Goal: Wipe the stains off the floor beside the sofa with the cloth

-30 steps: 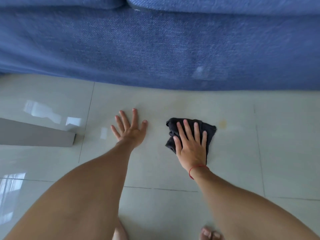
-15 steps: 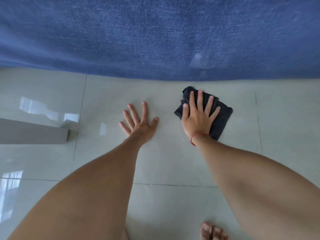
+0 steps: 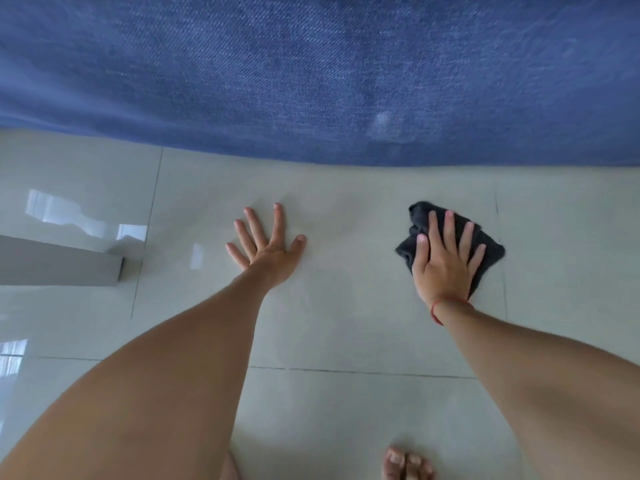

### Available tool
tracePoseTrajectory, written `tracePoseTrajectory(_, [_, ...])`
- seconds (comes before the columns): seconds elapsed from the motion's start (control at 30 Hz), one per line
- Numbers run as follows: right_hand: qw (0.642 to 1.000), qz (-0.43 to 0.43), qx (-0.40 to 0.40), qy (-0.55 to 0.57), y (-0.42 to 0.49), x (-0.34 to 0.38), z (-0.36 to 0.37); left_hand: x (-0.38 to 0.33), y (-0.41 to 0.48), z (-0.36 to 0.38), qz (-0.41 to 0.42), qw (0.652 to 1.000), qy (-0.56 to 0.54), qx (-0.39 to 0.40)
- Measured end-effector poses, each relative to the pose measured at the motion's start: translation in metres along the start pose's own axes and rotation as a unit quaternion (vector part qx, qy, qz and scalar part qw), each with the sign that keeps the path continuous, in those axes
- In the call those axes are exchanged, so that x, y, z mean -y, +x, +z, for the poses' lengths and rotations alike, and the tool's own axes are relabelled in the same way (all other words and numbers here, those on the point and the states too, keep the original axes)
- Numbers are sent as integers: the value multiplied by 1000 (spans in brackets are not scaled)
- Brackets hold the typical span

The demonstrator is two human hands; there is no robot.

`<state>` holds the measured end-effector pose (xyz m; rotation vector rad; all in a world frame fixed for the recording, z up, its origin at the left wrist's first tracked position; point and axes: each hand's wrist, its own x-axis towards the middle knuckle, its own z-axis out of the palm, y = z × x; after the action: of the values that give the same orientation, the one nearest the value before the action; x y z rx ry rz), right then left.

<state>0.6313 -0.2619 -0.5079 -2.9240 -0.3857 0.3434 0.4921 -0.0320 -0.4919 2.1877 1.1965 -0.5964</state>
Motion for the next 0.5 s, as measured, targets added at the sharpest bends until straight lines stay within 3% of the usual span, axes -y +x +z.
tracePoseTrajectory(0.13, [1000, 27, -7, 13, 19, 50, 9, 1, 2, 1, -2, 1000, 3, 8])
tracePoseTrajectory(0.33, [979, -199, 27, -34, 4, 133, 27, 3, 2, 0, 4, 997, -73, 13])
tracePoseTrajectory(0.5, [955, -292, 29, -49, -37, 129, 36, 35, -9, -3, 45, 982, -72, -166])
